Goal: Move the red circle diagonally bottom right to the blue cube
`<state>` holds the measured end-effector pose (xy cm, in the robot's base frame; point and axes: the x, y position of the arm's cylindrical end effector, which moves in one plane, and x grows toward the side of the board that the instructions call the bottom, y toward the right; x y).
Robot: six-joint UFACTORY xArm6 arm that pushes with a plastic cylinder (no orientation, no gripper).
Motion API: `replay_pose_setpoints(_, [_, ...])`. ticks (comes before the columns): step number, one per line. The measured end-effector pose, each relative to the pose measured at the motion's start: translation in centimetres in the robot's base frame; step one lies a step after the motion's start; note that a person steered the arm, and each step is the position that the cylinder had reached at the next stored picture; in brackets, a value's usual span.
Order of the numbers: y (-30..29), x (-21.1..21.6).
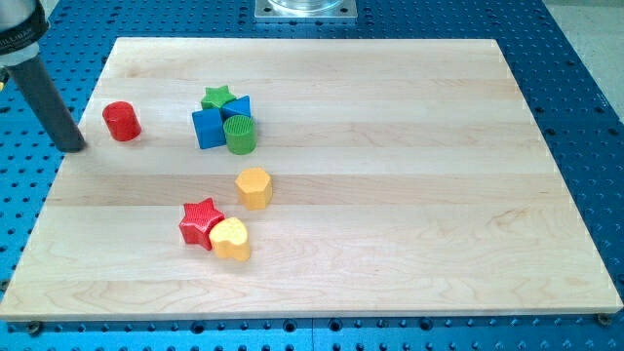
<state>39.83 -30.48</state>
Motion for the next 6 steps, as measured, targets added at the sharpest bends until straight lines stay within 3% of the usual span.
replay_pose_setpoints(1, [2.8, -4.8])
replay_pose_setpoints(2, [7.6, 0.0])
replay_pose_setpoints(3, [16.3, 6.3])
replay_pose_setpoints(4, [17.8, 7.3])
replay_pose_setpoints(5, [18.2, 5.4])
replay_pose_setpoints(6, [23.9, 6.2])
